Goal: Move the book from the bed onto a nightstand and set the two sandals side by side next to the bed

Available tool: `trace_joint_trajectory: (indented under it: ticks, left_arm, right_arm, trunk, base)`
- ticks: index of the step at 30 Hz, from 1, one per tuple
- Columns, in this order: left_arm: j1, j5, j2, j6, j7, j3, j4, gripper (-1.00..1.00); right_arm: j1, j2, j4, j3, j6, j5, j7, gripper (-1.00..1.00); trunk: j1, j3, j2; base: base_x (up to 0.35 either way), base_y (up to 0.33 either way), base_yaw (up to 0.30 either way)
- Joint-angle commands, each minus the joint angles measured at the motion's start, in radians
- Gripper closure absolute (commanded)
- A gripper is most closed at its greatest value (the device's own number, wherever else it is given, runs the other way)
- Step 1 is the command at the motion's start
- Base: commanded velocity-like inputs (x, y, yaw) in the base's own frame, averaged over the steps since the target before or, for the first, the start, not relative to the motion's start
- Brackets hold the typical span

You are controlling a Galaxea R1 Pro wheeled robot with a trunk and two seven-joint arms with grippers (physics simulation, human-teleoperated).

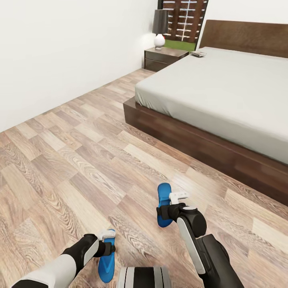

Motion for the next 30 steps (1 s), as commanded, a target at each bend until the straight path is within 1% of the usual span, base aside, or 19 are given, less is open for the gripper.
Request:
trace_joint_trajectory:
  ticks: [1,4,8,13,17,26,30]
  left_arm:
    - [-0.001,0.007,0.001,0.004,0.0,-0.007,-0.004,-1.0]
    - [-0.001,0.007,0.004,0.004,0.0,-0.005,-0.021,-1.0]
    - [-0.002,0.007,0.005,-0.003,0.0,-0.003,-0.033,-1.0]
    - [-0.002,0.006,0.005,-0.014,0.0,-0.004,-0.04,-1.0]
    - [-0.002,0.004,0.005,-0.046,0.0,-0.007,-0.042,-1.0]
    - [-0.002,0.002,0.003,-0.059,0.0,-0.008,-0.043,-1.0]
    - [-0.002,0.002,0.003,-0.081,0.0,-0.008,-0.042,-1.0]
  right_arm:
    - [-0.001,0.0,-0.001,0.001,0.003,-0.011,-0.011,1.0]
    - [0.0,0.0,-0.001,0.004,0.003,-0.011,-0.011,1.0]
    - [0.0,0.0,-0.001,0.021,0.003,-0.01,-0.011,1.0]
    - [0.0,-0.001,-0.001,0.028,0.003,-0.007,-0.011,1.0]
    - [0.0,-0.001,-0.001,0.029,0.003,-0.007,-0.011,1.0]
    - [0.0,-0.002,-0.001,0.03,0.003,-0.005,-0.011,1.0]
    - [0.0,-0.002,-0.001,0.03,0.003,-0.005,-0.011,1.0]
  trunk:
    - [0.0,-0.005,-0.001]
    - [0.002,-0.016,-0.001]
    - [0.003,-0.032,-0.002]
    - [0.006,-0.051,-0.003]
    - [0.006,-0.051,-0.003]
    - [0.01,-0.086,-0.005]
    - [0.01,-0.086,-0.005]
  base:
    - [0.0,0.0,0.0]
    - [0.0,0.0,0.0]
    - [0.0,0.0,0.0]
    - [0.0,0.0,0.0]
    - [0.0,0.0,0.0]
    - [0.0,0.0,0.0]
    - [0.0,0.0,0.0]
